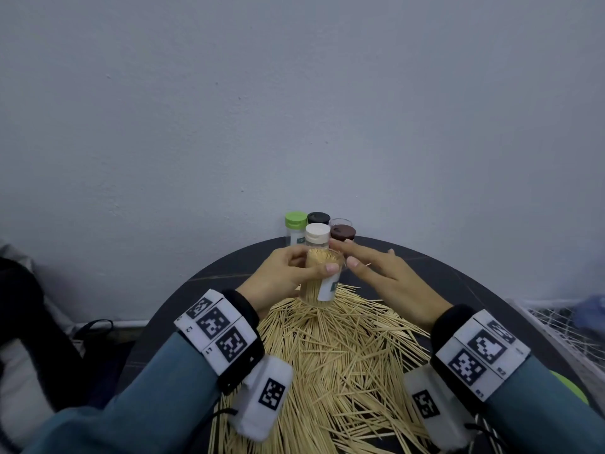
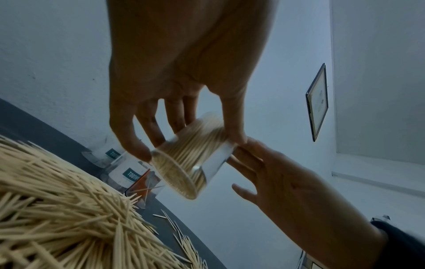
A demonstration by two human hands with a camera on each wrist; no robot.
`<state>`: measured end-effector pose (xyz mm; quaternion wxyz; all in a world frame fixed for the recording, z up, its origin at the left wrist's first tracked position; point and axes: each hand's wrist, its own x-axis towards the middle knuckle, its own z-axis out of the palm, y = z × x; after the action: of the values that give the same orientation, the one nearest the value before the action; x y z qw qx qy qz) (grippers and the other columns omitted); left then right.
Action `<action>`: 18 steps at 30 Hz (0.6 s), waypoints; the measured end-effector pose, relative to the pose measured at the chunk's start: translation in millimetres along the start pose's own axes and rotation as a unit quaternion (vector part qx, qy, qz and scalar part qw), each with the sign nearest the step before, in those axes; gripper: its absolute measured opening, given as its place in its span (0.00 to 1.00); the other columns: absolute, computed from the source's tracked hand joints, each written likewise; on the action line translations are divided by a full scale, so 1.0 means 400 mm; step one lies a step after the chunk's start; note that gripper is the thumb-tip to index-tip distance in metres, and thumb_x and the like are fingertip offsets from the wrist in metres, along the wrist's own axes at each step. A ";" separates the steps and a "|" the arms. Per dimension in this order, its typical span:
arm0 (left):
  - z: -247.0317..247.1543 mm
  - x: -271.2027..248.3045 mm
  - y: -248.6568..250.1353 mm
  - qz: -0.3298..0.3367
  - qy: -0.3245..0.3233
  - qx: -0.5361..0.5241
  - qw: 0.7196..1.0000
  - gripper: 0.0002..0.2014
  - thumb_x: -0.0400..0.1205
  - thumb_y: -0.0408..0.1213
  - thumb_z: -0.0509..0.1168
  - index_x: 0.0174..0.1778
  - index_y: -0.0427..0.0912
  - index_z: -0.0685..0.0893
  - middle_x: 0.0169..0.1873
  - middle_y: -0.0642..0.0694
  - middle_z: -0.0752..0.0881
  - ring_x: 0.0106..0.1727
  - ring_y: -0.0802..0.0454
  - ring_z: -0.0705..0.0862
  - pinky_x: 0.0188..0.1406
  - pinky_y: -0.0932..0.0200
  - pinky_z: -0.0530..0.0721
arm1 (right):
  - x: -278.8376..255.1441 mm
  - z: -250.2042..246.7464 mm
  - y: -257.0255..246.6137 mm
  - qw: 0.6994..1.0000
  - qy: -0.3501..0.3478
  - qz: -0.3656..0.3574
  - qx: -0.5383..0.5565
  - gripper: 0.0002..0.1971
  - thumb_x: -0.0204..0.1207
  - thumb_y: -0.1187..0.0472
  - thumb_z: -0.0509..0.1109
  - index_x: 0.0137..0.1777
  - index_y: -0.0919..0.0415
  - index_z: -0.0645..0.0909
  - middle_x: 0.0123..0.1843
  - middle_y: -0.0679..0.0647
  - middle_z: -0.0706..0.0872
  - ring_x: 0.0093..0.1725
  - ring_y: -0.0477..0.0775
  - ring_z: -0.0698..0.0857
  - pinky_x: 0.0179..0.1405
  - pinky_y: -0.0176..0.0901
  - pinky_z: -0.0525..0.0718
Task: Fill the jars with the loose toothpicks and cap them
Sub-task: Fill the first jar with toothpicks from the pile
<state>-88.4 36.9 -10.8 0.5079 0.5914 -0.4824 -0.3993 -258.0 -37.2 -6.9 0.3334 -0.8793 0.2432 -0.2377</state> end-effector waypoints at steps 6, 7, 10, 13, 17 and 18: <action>-0.007 0.001 -0.006 0.020 0.013 0.011 1.000 0.21 0.72 0.37 0.75 0.62 0.45 0.82 0.56 0.47 0.87 0.59 0.54 0.84 0.53 0.61 0.83 | 0.006 -0.001 0.009 0.999 -0.006 -0.026 -0.020 0.17 0.81 0.48 0.55 0.68 0.36 0.74 0.72 0.27 0.69 0.76 0.27 0.59 0.77 0.60 0.34; -0.007 0.001 -0.006 0.025 0.014 0.009 1.000 0.21 0.71 0.36 0.76 0.60 0.46 0.83 0.56 0.47 0.87 0.59 0.54 0.84 0.55 0.60 0.83 | 0.007 0.000 0.012 0.999 0.009 -0.028 -0.021 0.16 0.81 0.48 0.56 0.67 0.36 0.74 0.73 0.28 0.69 0.76 0.28 0.60 0.79 0.62 0.35; -0.010 0.002 -0.004 0.048 0.005 0.024 0.999 0.23 0.68 0.31 0.78 0.57 0.48 0.83 0.55 0.46 0.87 0.58 0.54 0.84 0.54 0.65 0.83 | 0.011 -0.003 0.023 0.995 0.075 -0.065 -0.023 0.13 0.80 0.48 0.63 0.62 0.37 0.80 0.68 0.34 0.79 0.71 0.34 0.71 0.78 0.66 0.56; -0.011 0.000 -0.004 0.070 -0.017 0.055 0.996 0.27 0.64 0.30 0.80 0.59 0.48 0.84 0.56 0.50 0.88 0.62 0.57 0.83 0.65 0.57 0.79 | 0.013 -0.007 0.023 0.987 0.126 -0.098 -0.028 0.07 0.75 0.59 0.72 0.50 0.48 0.87 0.56 0.40 0.85 0.61 0.43 0.80 0.66 0.51 0.74; -0.007 0.001 -0.006 0.095 -0.014 0.090 0.991 0.28 0.61 0.30 0.82 0.56 0.52 0.86 0.57 0.54 0.88 0.64 0.61 0.81 0.71 0.47 0.75 | 0.007 -0.008 0.021 0.989 0.109 -0.095 -0.029 0.05 0.69 0.58 0.77 0.39 0.45 0.87 0.52 0.38 0.84 0.59 0.43 0.79 0.62 0.38 0.74; -0.007 0.002 -0.006 0.098 -0.011 0.099 0.990 0.28 0.61 0.31 0.83 0.55 0.53 0.86 0.57 0.55 0.88 0.64 0.60 0.81 0.71 0.44 0.75 | 0.008 -0.009 0.022 0.988 0.119 -0.089 -0.042 0.05 0.68 0.57 0.78 0.38 0.43 0.87 0.52 0.38 0.84 0.58 0.42 0.79 0.62 0.41 0.74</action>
<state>-85.0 36.7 -12.8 0.4781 0.5841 -0.5809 -0.3047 -260.2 -46.7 -9.9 0.2424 -0.8762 0.2116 -0.3587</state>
